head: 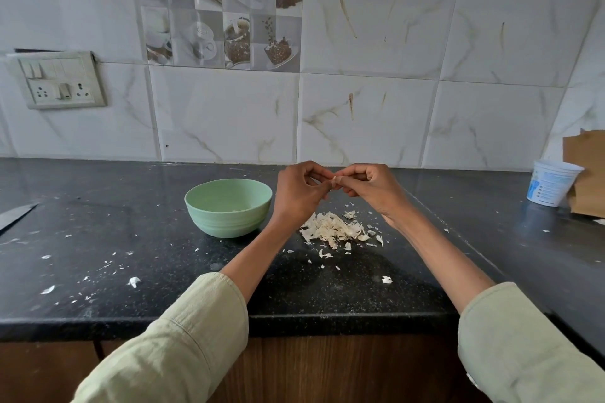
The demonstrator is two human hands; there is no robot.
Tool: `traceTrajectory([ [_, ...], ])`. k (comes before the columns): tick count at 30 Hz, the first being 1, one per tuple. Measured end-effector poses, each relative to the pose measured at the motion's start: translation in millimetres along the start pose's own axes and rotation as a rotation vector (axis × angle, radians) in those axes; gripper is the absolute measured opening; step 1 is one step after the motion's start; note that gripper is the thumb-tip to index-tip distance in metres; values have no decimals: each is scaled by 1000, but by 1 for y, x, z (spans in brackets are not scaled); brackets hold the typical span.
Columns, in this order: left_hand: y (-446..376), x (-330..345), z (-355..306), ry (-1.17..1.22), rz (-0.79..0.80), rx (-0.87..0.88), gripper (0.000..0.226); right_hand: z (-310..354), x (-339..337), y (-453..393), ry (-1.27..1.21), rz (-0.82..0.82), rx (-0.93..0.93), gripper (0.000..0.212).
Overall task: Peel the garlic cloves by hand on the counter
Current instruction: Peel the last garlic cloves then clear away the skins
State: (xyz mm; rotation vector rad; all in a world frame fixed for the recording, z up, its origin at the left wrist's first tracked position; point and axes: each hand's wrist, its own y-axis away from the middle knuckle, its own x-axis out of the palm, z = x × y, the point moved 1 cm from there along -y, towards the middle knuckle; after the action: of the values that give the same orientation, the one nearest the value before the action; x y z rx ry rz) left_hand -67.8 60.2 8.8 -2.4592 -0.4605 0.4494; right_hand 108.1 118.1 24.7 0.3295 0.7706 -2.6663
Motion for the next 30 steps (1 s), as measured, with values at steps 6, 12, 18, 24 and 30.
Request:
traceTrajectory([
  [6, 2, -1, -4, 100, 9, -27, 11, -3, -1, -2, -19, -27, 5, 16],
  [12, -2, -1, 3, 168, 6, -101, 7, 0, -1, -1, -23, -29, -43, 20],
  [18, -4, 0, 5, 248, 33, -166, 13, -2, 0, -3, 25, -23, -133, 23],
  [24, -3, -1, 3, 184, 28, -156, 6, -1, 0, -3, 109, -52, -182, 16],
  [30, -1, -2, 0, 74, 0, -120, 7, 1, -1, -3, 118, -50, -189, 13],
])
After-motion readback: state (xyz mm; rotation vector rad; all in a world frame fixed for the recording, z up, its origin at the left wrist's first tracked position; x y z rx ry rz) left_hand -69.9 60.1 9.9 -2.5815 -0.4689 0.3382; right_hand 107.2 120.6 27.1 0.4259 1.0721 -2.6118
